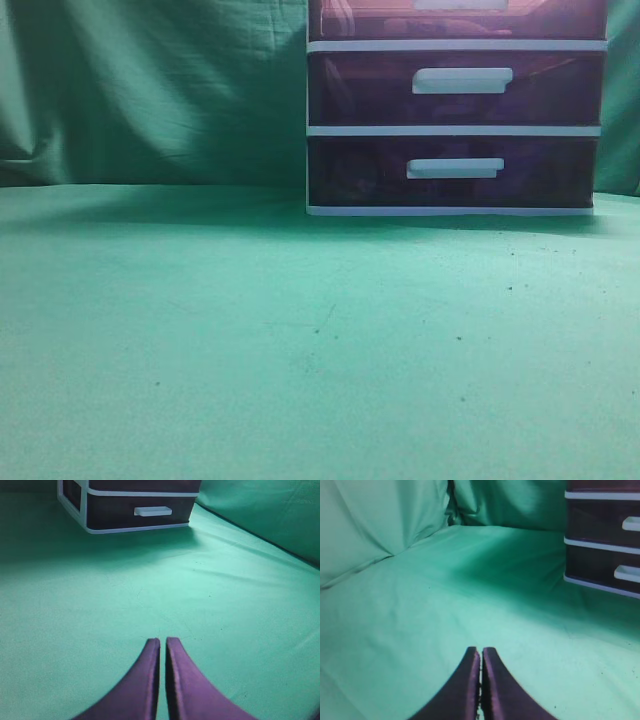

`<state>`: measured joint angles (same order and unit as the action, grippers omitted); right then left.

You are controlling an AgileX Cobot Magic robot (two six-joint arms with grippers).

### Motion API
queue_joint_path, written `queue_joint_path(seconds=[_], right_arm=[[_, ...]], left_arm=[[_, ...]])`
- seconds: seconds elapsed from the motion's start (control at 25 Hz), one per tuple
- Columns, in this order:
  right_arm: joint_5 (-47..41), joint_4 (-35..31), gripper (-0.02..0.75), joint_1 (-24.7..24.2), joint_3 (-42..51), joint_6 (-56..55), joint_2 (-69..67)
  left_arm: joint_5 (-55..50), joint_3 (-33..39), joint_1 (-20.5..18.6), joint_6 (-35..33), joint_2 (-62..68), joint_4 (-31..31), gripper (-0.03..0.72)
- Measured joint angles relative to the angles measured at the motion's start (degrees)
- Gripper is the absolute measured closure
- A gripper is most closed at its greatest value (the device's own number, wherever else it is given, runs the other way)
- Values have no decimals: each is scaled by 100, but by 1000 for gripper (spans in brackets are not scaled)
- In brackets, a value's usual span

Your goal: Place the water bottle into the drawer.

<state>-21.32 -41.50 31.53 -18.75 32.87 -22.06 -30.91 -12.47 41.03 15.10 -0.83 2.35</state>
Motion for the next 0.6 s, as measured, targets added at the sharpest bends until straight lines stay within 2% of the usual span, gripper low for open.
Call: queue_joint_path(seconds=[0.36, 0.6], right_arm=[[101, 2, 738, 0, 0, 136, 0], [148, 839, 738, -63, 229, 197, 14]], left_arm=[[0, 0, 0, 0, 0, 0, 688], [0, 0, 0, 0, 0, 0, 688]])
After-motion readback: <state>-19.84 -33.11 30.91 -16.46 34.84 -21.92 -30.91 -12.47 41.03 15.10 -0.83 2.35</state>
